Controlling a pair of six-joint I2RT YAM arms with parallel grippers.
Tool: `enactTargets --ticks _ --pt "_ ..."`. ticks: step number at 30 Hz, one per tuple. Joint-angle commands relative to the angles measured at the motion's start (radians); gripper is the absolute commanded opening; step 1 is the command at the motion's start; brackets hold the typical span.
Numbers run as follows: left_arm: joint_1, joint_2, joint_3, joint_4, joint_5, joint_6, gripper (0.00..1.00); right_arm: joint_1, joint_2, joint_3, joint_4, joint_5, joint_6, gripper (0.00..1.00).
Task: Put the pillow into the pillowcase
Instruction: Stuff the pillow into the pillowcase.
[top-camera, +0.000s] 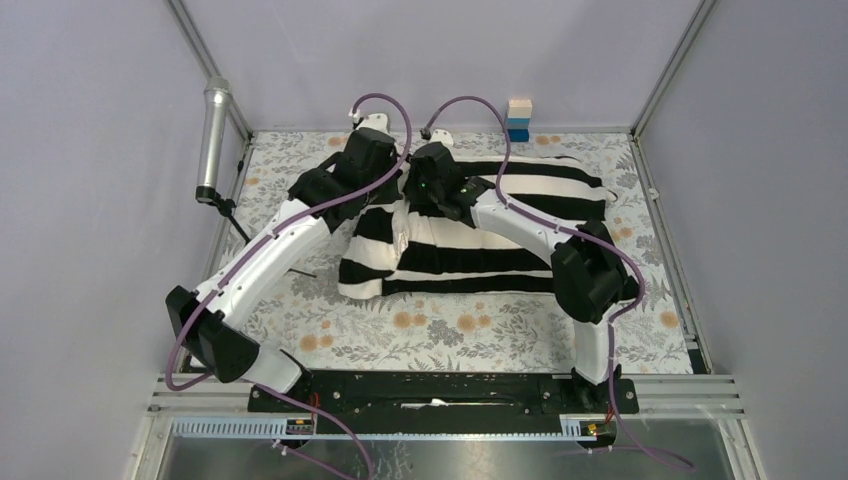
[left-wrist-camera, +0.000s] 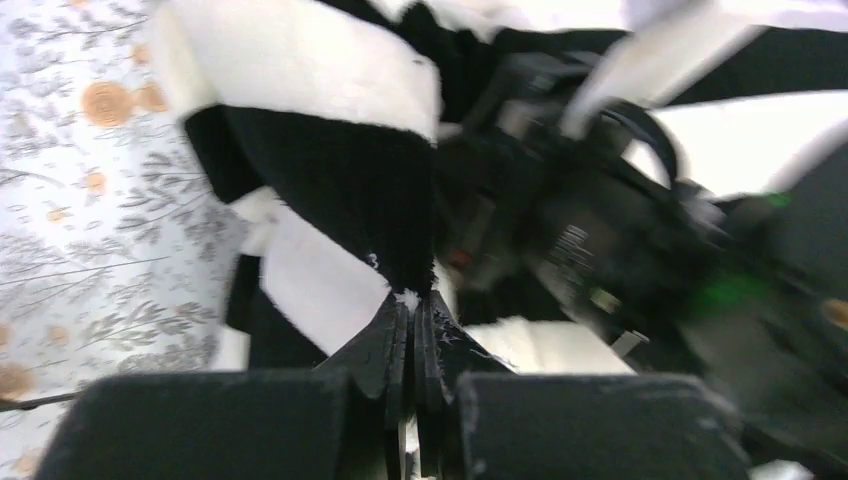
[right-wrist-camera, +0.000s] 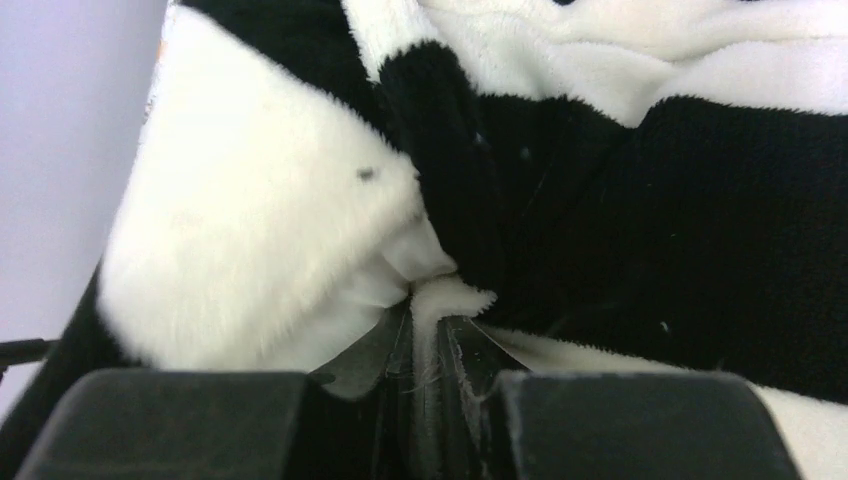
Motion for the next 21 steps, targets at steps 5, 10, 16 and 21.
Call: enactTargets --ticks 5,10,16,21 --pt "-0.014 -0.144 -0.124 0.337 0.263 -0.217 0.00 0.011 0.114 0.011 0.046 -0.058 0.066 0.02" --pt "0.166 -0.266 -0.641 0.797 0.489 -0.427 0.00 -0.034 -0.001 -0.144 0.194 -0.157 0.146 0.09" --pt "0.182 -0.191 -0.908 1.094 0.575 -0.514 0.00 -0.035 -0.076 -0.126 0.116 -0.170 0.120 0.30" --pt "0.184 -0.182 -0.955 1.070 0.532 -0.513 0.00 -0.017 -0.130 -0.095 0.002 -0.065 0.055 0.19"
